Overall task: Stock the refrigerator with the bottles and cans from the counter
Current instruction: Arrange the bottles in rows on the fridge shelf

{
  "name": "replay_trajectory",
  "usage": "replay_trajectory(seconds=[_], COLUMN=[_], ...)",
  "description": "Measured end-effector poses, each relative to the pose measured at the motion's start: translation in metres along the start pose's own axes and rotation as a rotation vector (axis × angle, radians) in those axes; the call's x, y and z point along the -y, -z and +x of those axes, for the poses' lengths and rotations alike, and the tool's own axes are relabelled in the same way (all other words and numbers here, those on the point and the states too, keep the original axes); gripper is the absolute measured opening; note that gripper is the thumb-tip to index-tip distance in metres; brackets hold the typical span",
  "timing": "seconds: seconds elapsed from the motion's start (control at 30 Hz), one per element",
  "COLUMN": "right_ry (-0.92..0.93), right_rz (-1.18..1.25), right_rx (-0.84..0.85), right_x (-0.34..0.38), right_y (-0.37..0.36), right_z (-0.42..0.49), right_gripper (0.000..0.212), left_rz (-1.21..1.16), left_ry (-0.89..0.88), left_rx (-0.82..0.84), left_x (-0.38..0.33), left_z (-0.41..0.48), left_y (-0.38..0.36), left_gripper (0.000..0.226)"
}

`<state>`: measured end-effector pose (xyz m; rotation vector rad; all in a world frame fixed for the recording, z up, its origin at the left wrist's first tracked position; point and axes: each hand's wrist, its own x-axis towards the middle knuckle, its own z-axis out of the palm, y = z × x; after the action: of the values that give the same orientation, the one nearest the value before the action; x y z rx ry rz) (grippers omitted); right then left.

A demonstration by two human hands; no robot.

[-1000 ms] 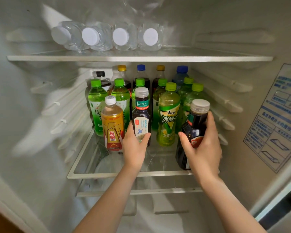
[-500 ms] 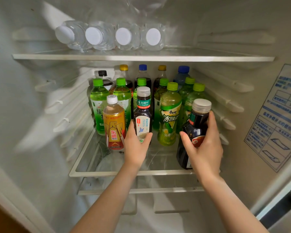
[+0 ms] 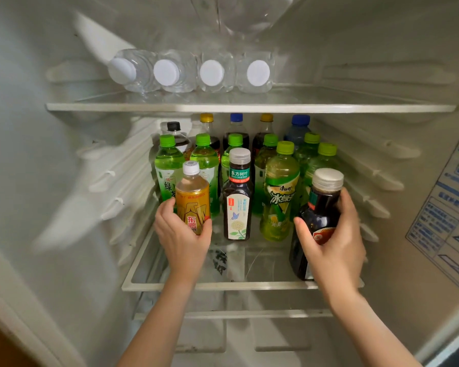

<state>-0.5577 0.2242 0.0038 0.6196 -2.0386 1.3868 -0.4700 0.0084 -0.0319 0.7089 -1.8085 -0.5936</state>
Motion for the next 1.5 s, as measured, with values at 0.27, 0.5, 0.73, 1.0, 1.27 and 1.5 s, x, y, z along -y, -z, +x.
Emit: replay_trajectory(seconds=[0.27, 0.5, 0.73, 1.0, 1.27, 1.5], right_ry=[-0.027, -0.088, -0.035, -0.084, -0.108, -0.094], right_rz=[0.028, 0.051, 0.125, 0.063, 0.096, 0.050], right_rx=[0.069, 0.073, 0.188, 0.369, 0.399, 0.323], right_x=[0.020, 0.036, 0.067, 0.052, 0.058, 0.079], right_y=[-0.018, -0.035, -0.056, -0.045, -0.068, -0.086], right_z=[-0.010, -0.020, -0.035, -0.064, -0.069, -0.063], right_gripper=[0.086, 0.078, 0.072, 0.103, 0.102, 0.077], left_rz=[-0.110, -0.063, -0.093, -0.181, -0.223, -0.200], left_ry=[0.112, 0.164, 0.151, 0.208, 0.194, 0.178], left_rx=[0.116, 0.093, 0.079, 0.203, 0.166, 0.145], left_x=[0.013, 0.030, 0.029, 0.044, 0.044, 0.047], left_z=[0.005, 0.018, 0.021, 0.019, 0.014, 0.013], left_y=[-0.001, 0.018, 0.025, 0.036, 0.037, 0.036], left_gripper=[0.080, 0.081, 0.077, 0.074, 0.072, 0.071])
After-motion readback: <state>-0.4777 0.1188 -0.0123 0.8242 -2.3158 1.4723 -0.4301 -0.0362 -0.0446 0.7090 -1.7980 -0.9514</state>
